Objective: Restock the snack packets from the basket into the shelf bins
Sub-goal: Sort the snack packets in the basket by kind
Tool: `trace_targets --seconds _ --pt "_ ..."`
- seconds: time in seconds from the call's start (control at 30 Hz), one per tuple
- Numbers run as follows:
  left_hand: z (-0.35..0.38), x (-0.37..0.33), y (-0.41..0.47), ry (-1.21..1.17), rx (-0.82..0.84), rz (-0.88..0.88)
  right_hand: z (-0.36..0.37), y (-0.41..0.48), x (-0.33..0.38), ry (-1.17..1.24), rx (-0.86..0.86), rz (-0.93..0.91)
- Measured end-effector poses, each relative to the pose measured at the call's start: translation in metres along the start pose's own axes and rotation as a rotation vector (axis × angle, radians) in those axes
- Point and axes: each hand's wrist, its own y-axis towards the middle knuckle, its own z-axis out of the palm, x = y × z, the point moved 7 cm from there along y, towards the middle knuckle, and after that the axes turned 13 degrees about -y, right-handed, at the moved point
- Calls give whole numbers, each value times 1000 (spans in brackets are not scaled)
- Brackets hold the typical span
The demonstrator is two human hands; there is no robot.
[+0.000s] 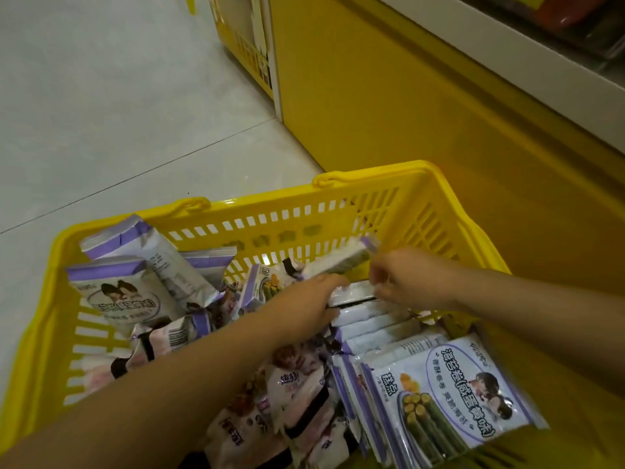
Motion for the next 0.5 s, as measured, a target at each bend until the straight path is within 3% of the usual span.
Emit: trace_targets --seconds 0.07,0.2,0.37,0.5 --pt "-13 6 -6 86 47 0 1 4 0 13 -38 22" --pt "-38 26 -23 493 136 -60 33 10 12 -137 220 -105" --pt "-28 30 -27 556 302 -131 10 32 8 -90 -27 -31" --pt "-31 35 -27 463 326 -196 20 40 15 -163 -105 -44"
